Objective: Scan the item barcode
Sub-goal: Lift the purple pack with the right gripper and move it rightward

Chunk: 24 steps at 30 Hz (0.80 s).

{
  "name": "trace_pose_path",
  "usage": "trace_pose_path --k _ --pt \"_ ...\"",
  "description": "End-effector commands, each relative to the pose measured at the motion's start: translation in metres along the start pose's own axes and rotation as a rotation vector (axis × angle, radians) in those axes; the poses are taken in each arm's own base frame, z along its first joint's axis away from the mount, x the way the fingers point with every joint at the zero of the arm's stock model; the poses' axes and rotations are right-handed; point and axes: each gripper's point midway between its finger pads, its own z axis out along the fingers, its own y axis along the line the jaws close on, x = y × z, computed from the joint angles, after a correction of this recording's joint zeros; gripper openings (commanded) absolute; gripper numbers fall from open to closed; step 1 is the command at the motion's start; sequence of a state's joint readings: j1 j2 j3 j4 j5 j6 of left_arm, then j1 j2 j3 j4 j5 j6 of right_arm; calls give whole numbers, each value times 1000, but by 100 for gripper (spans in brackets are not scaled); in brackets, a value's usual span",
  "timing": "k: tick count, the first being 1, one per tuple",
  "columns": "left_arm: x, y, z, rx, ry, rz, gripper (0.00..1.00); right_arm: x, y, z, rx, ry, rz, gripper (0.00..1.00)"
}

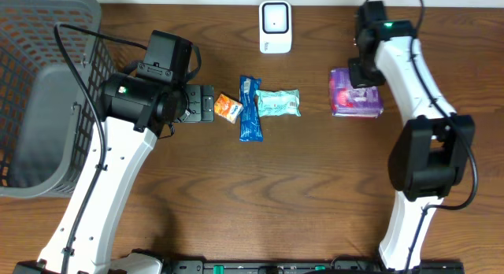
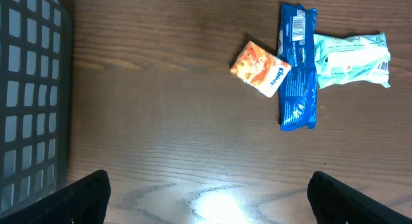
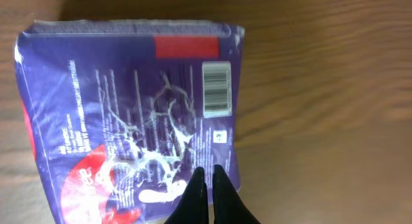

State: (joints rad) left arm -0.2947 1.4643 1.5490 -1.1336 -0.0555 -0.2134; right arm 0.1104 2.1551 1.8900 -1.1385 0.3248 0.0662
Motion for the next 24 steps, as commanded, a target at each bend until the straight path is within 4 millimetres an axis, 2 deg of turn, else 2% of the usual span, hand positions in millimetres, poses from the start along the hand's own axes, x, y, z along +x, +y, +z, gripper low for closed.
trace_pose_path --k 1,3,5,6,8,9,11,17,18,22,24 --pt "-1 3 1 -12 1 -13 98 -8 -33 -30 353 -98 81 1" --pt "-1 3 1 -12 1 -13 98 -8 -10 -28 334 -117 43 1" --pt "-1 3 1 -12 1 -13 98 -3 23 -20 165 -85 -15 5" --pt "-1 3 1 -12 1 -13 98 5 55 -16 -66 -36 -100 26" --pt "-1 3 1 -12 1 -13 98 13 75 -17 -222 1 -111 45" --pt "-1 3 1 -12 1 -13 98 17 84 -20 -282 17 -109 46" --pt "-1 3 1 -12 1 -13 98 18 87 -21 -243 13 -117 48" --pt "-1 3 1 -12 1 -13 98 12 76 -23 40 -64 -71 54" --pt "-1 3 1 -12 1 -13 98 14 71 -18 90 -71 -46 54" --pt "-1 3 1 -12 1 -13 98 35 71 22 153 -59 1 55" --pt "-1 3 1 -12 1 -13 98 40 67 33 190 -71 10 56"
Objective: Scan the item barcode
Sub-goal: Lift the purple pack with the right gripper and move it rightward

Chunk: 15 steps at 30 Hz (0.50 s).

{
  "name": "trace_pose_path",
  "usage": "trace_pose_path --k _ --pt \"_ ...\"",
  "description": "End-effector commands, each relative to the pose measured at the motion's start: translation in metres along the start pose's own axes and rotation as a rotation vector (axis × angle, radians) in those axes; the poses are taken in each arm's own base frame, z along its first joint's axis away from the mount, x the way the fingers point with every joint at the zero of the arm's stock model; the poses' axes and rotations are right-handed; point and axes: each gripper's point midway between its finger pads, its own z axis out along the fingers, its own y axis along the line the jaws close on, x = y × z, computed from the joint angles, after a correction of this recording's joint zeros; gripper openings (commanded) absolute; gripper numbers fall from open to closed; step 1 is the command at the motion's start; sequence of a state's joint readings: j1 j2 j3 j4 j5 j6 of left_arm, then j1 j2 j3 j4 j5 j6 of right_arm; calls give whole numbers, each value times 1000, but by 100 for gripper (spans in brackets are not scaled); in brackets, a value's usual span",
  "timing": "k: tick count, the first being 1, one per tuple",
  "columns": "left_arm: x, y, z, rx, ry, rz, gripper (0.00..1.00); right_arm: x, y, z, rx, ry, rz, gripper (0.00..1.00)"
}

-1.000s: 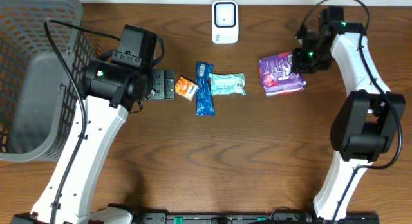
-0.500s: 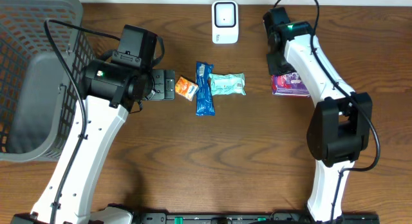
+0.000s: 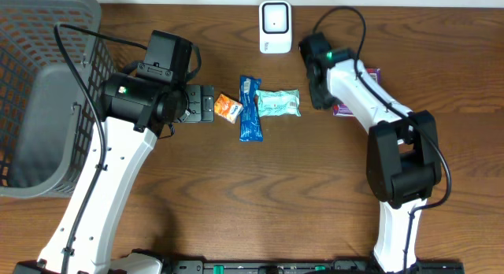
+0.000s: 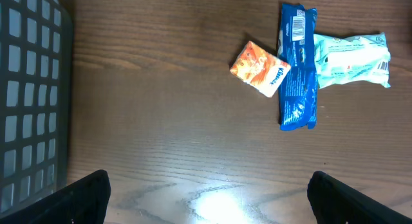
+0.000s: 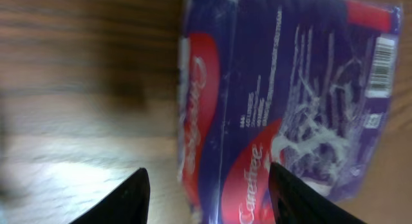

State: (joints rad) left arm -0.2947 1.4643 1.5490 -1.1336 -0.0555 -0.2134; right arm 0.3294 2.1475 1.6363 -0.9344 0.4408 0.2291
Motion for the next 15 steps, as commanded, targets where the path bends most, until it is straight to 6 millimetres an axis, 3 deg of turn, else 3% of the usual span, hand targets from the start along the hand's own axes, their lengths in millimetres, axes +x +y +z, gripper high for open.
trace_pose_path --k 1,4,5,6,10,13,15 --pt "-1 3 1 -12 1 -13 98 13 -22 16 133 -18 63 58" --pt "-1 3 1 -12 1 -13 98 17 -22 28 136 -28 77 59" --pt "-1 3 1 -12 1 -13 98 17 -23 30 135 -31 82 51" --pt "-1 3 1 -12 1 -13 98 16 -21 31 124 -33 77 35" --pt "-1 3 1 -12 1 -13 98 14 -10 33 47 -30 50 4" --pt "-1 3 1 -12 1 -13 98 8 -4 24 -32 -19 65 1" --pt "-1 3 1 -12 1 -13 98 -3 -4 8 -115 -14 89 1"
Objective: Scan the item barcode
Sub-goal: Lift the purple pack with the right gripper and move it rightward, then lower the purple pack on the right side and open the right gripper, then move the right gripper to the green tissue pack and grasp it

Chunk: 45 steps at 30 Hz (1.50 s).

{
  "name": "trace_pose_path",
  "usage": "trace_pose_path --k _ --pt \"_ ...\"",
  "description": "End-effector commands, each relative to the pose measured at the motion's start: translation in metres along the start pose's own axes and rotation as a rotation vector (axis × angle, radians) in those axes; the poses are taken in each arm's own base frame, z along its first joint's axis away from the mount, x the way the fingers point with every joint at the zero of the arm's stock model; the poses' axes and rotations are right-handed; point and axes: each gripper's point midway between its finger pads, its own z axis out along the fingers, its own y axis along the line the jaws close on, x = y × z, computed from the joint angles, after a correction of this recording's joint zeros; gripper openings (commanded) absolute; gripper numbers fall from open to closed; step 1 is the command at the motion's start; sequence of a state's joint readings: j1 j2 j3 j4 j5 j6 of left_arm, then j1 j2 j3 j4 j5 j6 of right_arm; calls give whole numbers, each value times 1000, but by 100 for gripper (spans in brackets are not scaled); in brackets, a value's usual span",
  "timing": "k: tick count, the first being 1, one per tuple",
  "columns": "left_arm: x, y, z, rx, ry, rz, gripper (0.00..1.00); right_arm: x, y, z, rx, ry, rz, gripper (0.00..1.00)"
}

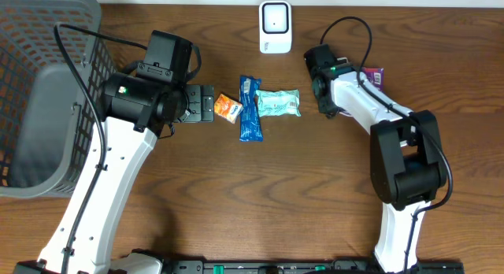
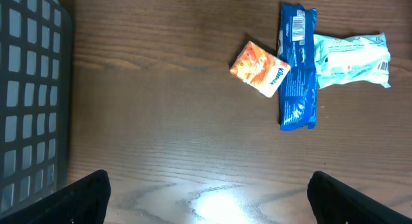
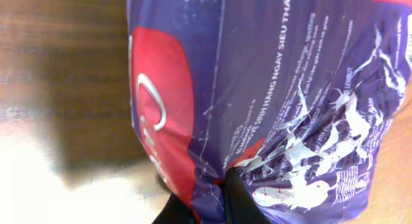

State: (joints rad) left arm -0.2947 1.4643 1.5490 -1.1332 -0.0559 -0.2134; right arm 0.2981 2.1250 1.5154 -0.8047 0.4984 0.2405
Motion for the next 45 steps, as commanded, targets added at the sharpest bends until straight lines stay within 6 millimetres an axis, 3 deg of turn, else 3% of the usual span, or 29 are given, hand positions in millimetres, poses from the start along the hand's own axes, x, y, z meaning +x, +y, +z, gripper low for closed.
trace_pose_path --k 1,3,4,6,9,15,19,22,25,27,29,32,35,37,43,45 --pt "-1 3 1 -11 1 -12 98 -18 11 -25 -233 20 57 1" --pt "-1 3 1 -11 1 -12 98 -35 13 -49 -402 17 64 1" --pt "-1 3 1 -11 1 -12 98 -47 15 -71 -569 14 69 1" --pt "-1 3 1 -11 1 -12 98 -58 13 -99 -785 7 80 1" --pt "-1 3 1 -11 1 -12 98 -63 5 -125 -1060 -6 101 1" --pt "-1 3 1 -11 1 -12 98 -55 -18 -136 -1513 -23 206 1" --pt "-1 2 1 -11 1 -12 98 -46 -31 -123 -1768 -72 325 1" --pt "-1 3 1 -11 1 -13 98 -30 -41 -75 -1613 14 437 1" --pt "-1 3 1 -11 1 -13 98 -10 -67 -22 -1298 121 513 2" --pt "-1 3 1 -11 1 -12 98 -4 -81 -12 -1191 150 522 3" --pt "-1 3 1 -11 1 -12 98 1 -102 -4 -1036 182 521 14" --pt "-1 3 1 -11 1 -12 98 2 -135 -8 -801 216 497 47" --pt "-1 3 1 -11 1 -12 98 -2 -159 -22 -631 231 470 58" --pt "-1 3 1 -11 1 -12 98 -7 -157 -32 -621 223 444 67" --pt "-1 3 1 -11 1 -12 98 -16 -126 -46 -637 202 333 76" --pt "-1 3 1 -11 1 -12 98 -19 -116 -49 -629 190 291 73"
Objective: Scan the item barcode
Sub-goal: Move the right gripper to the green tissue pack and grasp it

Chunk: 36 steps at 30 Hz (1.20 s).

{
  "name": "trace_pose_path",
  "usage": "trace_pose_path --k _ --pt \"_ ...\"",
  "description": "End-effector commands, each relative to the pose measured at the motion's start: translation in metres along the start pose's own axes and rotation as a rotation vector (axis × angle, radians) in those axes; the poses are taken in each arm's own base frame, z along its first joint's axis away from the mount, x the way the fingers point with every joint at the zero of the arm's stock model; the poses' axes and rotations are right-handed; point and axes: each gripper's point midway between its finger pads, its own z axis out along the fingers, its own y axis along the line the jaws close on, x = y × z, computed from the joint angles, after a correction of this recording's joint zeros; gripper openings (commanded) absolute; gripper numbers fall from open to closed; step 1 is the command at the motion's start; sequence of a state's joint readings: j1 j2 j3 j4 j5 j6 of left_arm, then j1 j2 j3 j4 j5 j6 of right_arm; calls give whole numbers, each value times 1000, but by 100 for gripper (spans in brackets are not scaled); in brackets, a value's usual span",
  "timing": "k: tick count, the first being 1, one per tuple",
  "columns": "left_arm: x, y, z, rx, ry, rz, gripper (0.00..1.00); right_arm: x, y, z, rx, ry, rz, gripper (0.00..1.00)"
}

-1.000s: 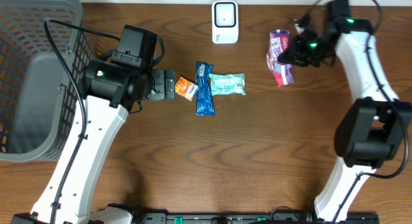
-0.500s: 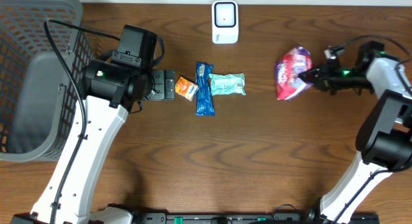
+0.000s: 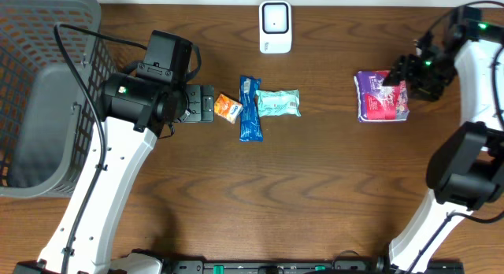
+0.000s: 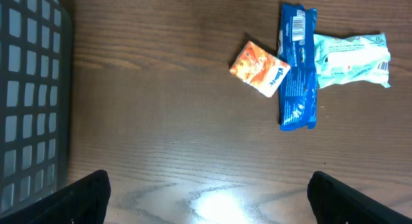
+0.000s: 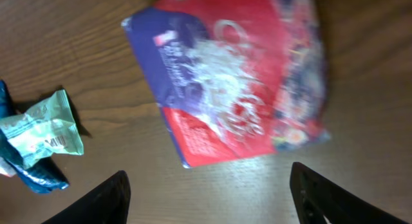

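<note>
The purple and red package [image 3: 381, 95] lies flat at the right of the table, its red printed face [image 5: 238, 95] up and no barcode showing. My right gripper [image 5: 209, 201] hangs open above it with nothing between its fingers. The white scanner [image 3: 275, 27] stands at the back middle. My left gripper [image 4: 209, 201] is open and empty over bare wood, left of the small items.
In the middle of the table lie an orange tissue pack [image 4: 260, 68], a blue wrapper [image 4: 297, 66] and a mint packet [image 4: 351, 52]. The mint packet [image 5: 42, 130] also shows left of the package. A grey mesh basket [image 3: 47, 93] fills the far left.
My right gripper was shut on the package's left edge and is now open, over to the package's right. The package lies a little farther right, red face up. The left arm has not moved.
At first the package lay barcode side up under my shut right gripper. Then the gripper stood open at its left edge, then shut there. Now the package rests turned over, red face up, and the gripper is open. The left arm stayed still throughout.
</note>
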State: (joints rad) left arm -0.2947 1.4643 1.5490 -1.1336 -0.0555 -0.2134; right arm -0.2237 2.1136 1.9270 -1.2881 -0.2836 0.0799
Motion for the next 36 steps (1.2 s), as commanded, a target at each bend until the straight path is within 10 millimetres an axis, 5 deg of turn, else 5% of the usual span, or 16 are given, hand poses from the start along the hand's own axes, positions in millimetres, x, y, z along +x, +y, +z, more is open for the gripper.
trace_pose_path --k 1,5,12,18,28,36 --pt "-1 3 1 -12 1 -13 98 2 18 0 51 -13 -89 73" --pt "-1 3 1 -12 1 -13 98 8 33 12 120 0 -133 73" --pt "-1 3 1 -12 1 -13 98 22 114 36 5 -4 -285 77" --pt "-1 3 1 -12 1 -13 98 43 175 79 -23 21 -407 79" --pt "-1 3 1 -12 1 -13 98 63 216 151 -125 91 -488 70" --pt "-1 3 1 -12 1 -13 98 65 214 168 -123 99 -651 60"
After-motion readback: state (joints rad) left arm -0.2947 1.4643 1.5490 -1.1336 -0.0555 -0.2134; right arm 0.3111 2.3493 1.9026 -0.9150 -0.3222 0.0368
